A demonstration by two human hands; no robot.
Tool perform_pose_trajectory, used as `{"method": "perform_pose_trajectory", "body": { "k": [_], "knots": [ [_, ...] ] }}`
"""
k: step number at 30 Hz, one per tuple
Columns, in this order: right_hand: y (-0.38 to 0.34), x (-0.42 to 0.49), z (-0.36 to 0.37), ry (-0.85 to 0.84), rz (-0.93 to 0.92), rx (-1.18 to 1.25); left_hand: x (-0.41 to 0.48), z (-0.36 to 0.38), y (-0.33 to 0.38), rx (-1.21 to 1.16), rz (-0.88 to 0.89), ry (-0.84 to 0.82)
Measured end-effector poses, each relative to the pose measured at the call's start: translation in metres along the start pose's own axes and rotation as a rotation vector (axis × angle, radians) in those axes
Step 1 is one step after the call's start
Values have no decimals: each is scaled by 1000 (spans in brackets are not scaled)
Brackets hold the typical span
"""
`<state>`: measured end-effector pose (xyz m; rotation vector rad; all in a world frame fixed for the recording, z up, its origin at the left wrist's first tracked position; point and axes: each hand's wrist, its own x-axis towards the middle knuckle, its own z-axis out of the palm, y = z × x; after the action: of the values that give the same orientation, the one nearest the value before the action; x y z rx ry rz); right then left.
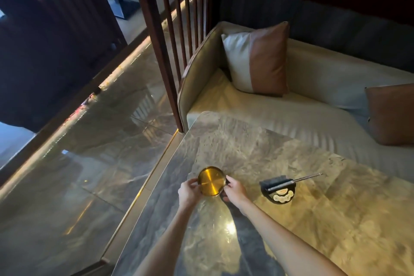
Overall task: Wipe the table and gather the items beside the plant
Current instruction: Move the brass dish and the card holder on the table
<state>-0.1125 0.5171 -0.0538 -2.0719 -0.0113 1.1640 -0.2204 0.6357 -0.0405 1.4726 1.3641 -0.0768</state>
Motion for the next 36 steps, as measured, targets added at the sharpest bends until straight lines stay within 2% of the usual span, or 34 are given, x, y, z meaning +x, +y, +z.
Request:
{"method": "perform_pose_trajectory", "body": {
  "k": [3, 5, 7, 9, 11, 13, 15, 16, 20, 26, 30, 36],
  "knots": [
    [-1, -10, -12, 15, -15, 1, -19, 2, 4, 308, 132, 96],
    [-1, -28, -30, 6, -65, 42, -34, 10, 8, 498, 311, 143],
    [8, -46, -57, -40, -82, 100, -46, 30, 9, 572, 478, 90],
    [33, -57, -88, -95, -41, 93, -56, 58, 13, 607, 571, -15],
    [64, -56, -122, -33, 27, 27, -68, 86, 23, 579, 586, -120],
    [88, -49, -158, 163, 78, -55, -83, 110, 37, 529, 572, -211],
    [96, -44, -190, 306, 20, 18, -93, 128, 49, 496, 588, -265],
    [92, -43, -201, 325, -50, 107, -97, 135, 54, 490, 609, -275],
    [72, -46, -225, 260, -235, 253, -109, 153, 71, 440, 667, -266],
    [68, -43, -231, 253, -284, 181, -118, 166, 79, 354, 655, -123],
    [60, -48, -228, 260, -308, 183, -115, 165, 73, 367, 612, -105],
    [54, -67, -189, 227, -346, 76, -125, 118, 55, 337, 589, -33]
  ]
}}
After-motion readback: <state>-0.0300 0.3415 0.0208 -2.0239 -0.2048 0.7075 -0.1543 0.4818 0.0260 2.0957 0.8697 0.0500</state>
